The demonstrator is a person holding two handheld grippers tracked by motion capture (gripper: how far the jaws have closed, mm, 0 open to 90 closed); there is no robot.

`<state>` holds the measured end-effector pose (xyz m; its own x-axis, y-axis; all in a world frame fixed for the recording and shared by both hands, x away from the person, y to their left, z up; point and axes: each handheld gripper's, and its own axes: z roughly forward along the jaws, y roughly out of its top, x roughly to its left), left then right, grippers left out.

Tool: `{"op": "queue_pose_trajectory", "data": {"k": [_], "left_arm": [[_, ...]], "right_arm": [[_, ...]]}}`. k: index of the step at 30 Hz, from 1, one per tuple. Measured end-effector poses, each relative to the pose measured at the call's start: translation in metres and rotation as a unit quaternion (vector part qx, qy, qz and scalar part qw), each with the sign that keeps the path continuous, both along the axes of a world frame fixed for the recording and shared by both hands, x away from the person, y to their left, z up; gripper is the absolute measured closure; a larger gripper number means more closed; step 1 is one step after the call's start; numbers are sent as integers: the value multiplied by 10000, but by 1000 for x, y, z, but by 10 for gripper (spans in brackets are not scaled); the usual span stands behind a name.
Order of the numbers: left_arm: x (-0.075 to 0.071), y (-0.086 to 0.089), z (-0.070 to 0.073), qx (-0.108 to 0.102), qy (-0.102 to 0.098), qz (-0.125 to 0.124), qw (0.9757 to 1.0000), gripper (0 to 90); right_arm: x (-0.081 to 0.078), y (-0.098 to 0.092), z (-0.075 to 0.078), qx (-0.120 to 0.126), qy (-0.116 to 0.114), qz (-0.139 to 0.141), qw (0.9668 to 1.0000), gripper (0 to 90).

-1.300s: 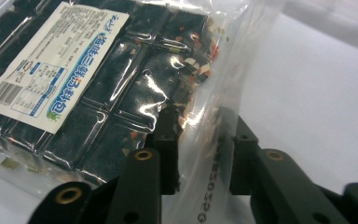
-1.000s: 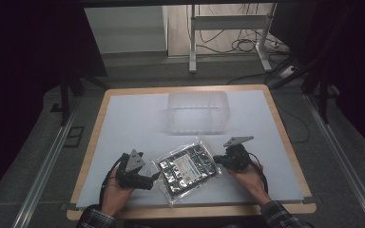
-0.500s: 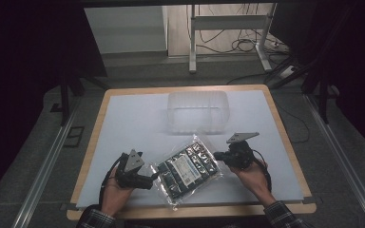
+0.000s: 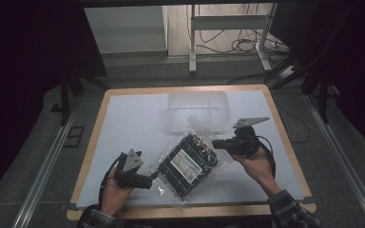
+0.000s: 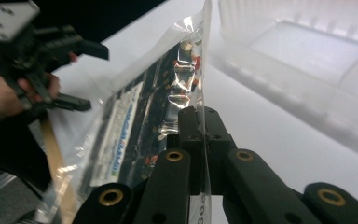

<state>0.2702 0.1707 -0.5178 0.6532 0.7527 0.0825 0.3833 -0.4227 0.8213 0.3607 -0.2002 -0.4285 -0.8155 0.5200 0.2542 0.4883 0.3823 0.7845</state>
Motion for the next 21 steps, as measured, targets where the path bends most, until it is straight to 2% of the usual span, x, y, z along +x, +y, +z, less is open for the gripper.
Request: {"op": "queue_pose_trajectory", "data": {"k": [4,5,9,10,21], "left_arm": [[-1,1,1,-36,-68,-6,10000,51],[-1,2,2,-82,-91,10,9999,50],[-1,2,2,-126,-105,24,9999,48],[-1,3,3,-121,-103,15,9999,47],[-1,3,2,-136,-82,-10,9999,44]], "right_arm": [[1,2,11,89,-15,62,9999,890],[1,3,19,162,-33,111,9998,891],[1,4,30,324,-46,184,9993,891],[1,4,38,458,-27,238,9987,891],[1,5,68,741,-154,371,9964,891]]}}
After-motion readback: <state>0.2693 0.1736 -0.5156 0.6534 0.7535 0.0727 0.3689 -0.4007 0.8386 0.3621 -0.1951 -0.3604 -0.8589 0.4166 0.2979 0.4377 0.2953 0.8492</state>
